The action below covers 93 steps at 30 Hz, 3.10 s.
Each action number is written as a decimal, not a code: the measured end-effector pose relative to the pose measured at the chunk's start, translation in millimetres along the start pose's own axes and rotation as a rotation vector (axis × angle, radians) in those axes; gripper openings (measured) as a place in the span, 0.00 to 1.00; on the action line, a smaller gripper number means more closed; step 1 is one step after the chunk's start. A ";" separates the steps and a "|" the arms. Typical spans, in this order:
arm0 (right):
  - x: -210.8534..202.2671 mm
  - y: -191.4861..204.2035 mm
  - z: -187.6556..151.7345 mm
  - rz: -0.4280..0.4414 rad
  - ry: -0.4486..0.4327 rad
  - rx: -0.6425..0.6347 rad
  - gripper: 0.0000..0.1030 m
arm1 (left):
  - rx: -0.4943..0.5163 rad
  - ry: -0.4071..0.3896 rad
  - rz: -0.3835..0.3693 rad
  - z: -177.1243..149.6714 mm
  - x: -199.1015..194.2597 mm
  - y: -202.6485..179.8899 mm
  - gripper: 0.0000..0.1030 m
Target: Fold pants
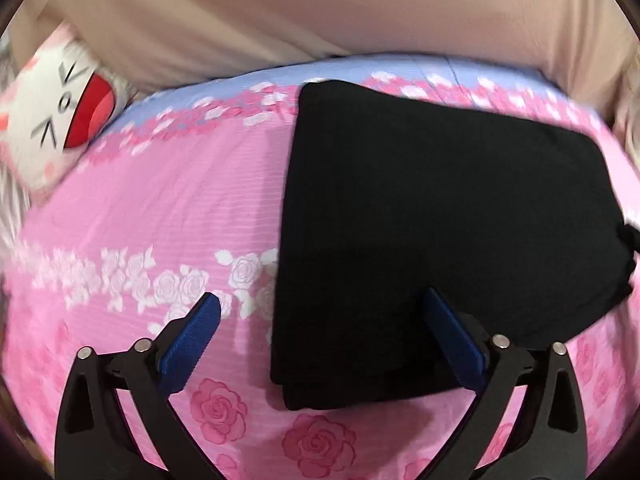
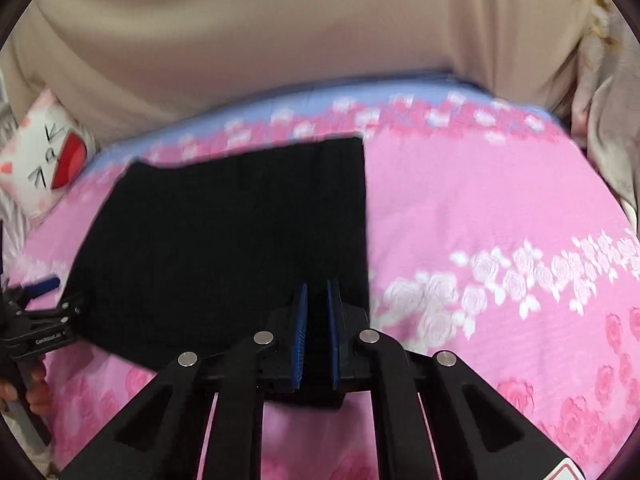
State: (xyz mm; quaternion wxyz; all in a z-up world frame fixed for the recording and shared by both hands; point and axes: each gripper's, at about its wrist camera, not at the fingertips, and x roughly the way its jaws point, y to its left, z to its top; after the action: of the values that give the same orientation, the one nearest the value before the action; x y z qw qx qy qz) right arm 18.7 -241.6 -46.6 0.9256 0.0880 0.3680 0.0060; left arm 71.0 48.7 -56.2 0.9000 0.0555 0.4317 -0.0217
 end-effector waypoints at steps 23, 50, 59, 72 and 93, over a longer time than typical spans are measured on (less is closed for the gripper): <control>-18.6 27.8 41.5 0.031 -0.024 -0.013 0.12 | 0.031 -0.018 0.020 0.9 -14.7 -7.1 0.95; -13.3 17.3 -0.2 -0.024 0.040 -0.027 0.11 | 0.027 0.005 0.029 2.2 -7.1 -10.1 0.96; -53.1 19.5 -5.3 -0.024 -0.021 -0.020 0.11 | 0.026 -0.013 0.017 -8.1 -34.3 -3.3 0.95; -48.3 -43.2 -30.8 0.184 0.077 0.243 0.68 | -0.420 0.174 -0.507 -16.7 -5.5 83.8 0.95; 14.2 -37.4 -1.8 0.484 0.143 0.430 0.29 | -0.302 0.168 -0.585 27.1 14.5 51.0 0.36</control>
State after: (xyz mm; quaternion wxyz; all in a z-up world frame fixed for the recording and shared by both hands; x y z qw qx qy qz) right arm 25.8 -277.0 -63.9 0.8294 0.3657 0.3932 0.1540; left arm 105.5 96.2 -46.5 0.8150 -0.2028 0.5004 -0.2102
